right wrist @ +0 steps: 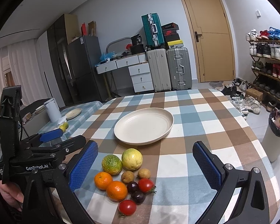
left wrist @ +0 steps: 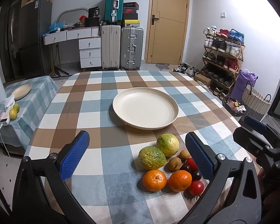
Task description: Organize fruits
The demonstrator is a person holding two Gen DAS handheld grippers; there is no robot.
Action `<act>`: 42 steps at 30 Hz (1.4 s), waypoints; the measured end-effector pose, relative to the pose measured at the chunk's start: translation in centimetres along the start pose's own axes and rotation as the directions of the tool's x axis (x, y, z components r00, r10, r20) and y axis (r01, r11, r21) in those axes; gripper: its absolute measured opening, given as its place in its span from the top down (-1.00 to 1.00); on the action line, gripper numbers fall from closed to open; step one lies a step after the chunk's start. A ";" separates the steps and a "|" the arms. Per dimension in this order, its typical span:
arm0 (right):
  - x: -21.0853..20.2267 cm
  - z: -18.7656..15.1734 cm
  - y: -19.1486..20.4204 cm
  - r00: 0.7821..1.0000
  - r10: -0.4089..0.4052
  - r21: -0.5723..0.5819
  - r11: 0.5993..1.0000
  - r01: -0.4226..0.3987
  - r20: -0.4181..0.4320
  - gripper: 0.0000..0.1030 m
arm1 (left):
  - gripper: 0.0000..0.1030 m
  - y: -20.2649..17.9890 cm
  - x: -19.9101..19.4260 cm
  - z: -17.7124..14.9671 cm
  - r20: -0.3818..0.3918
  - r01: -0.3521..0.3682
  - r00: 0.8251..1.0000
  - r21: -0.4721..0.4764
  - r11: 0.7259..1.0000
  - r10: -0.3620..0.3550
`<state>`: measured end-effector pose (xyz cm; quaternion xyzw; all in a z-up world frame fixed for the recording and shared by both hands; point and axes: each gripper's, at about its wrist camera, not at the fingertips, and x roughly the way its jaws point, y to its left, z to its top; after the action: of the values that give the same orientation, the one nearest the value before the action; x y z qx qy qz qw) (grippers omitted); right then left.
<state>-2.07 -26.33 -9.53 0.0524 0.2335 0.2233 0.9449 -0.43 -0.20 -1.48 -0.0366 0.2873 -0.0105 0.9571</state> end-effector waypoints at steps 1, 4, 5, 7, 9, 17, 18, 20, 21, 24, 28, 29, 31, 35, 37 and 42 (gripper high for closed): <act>0.0 0.0 0.0 1.000 -0.002 0.000 1.000 0.002 -0.001 -1.00 | -0.99 0.0 0.0 0.0 0.000 0.001 1.000 -0.001 1.000 -0.001; 0.0 0.0 0.0 1.000 0.000 0.000 1.000 0.000 0.000 -1.00 | -0.99 0.0 0.0 -0.1 -0.002 0.001 1.000 0.001 1.000 -0.001; 0.0 0.0 0.0 1.000 -0.001 0.000 1.000 0.001 -0.001 -1.00 | -0.99 0.0 0.0 0.0 -0.001 0.001 1.000 0.001 1.000 -0.001; 0.0 0.0 0.0 1.000 0.000 0.000 1.000 0.000 -0.001 -1.00 | -0.99 0.0 0.0 -0.1 -0.004 0.003 1.000 0.001 1.000 -0.003; 0.0 -0.1 0.0 1.000 -0.001 0.000 1.000 0.001 -0.004 -1.00 | -0.99 0.1 0.1 -0.3 -0.007 0.005 1.000 0.001 1.000 -0.005; 0.7 -0.7 -0.6 0.998 0.055 0.023 0.998 -0.054 -0.025 -1.00 | -0.99 0.9 3.2 -1.3 -0.117 0.042 0.992 -0.039 0.998 -0.046; 0.9 -0.7 -0.6 0.998 0.057 0.026 0.998 -0.056 -0.030 -1.00 | -0.99 1.0 3.6 -1.5 -0.130 0.046 0.990 -0.045 0.998 -0.051; 1.3 -0.9 -0.8 0.997 0.064 0.033 0.997 -0.063 -0.040 -1.00 | -0.99 1.3 4.6 -1.6 -0.161 0.062 0.984 -0.053 0.997 -0.070; 1.5 -1.0 -0.9 0.997 0.065 0.037 0.997 -0.064 -0.045 -1.00 | -0.99 1.4 5.0 -1.8 -0.172 0.068 0.982 -0.058 0.996 -0.077; 2.2 -1.3 -1.1 0.996 0.067 0.045 0.997 -0.064 -0.060 -1.00 | -0.99 1.7 6.3 -2.1 -0.204 0.076 0.975 -0.069 0.995 -0.089; 3.1 -1.6 -1.5 0.994 0.075 0.052 0.996 -0.070 -0.081 -1.00 | -0.99 2.0 7.7 -2.3 -0.229 0.094 0.967 -0.084 0.992 -0.111; 3.4 -1.7 -1.6 0.994 0.075 0.054 0.996 -0.070 -0.086 -1.00 | -0.99 2.2 7.8 -2.3 -0.238 0.100 0.964 -0.090 0.991 -0.119; 3.9 -1.7 -1.8 0.993 0.075 0.059 0.996 -0.070 -0.092 -1.00 | -0.99 2.4 8.4 -2.4 -0.251 0.118 0.958 -0.104 0.988 -0.141; 4.6 -1.9 -2.3 0.992 0.073 0.075 0.995 -0.066 -0.105 -1.00 | -0.98 2.9 9.4 -2.6 -0.267 0.161 0.944 -0.133 0.978 -0.191; 4.8 -2.0 -2.5 0.991 0.074 0.082 0.995 -0.065 -0.110 -1.00 | -0.97 3.1 9.9 -2.7 -0.277 0.170 0.939 -0.146 0.974 -0.206; 5.5 -2.0 -2.9 0.990 0.076 0.087 0.994 -0.066 -0.119 -1.00 | -0.89 3.7 11.4 -3.0 -0.307 0.209 0.915 -0.193 0.959 -0.262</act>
<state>2.44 -26.45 -14.18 0.0859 0.2978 0.2497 0.9174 7.47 2.85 -10.49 -0.1433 0.4366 -0.1095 0.8814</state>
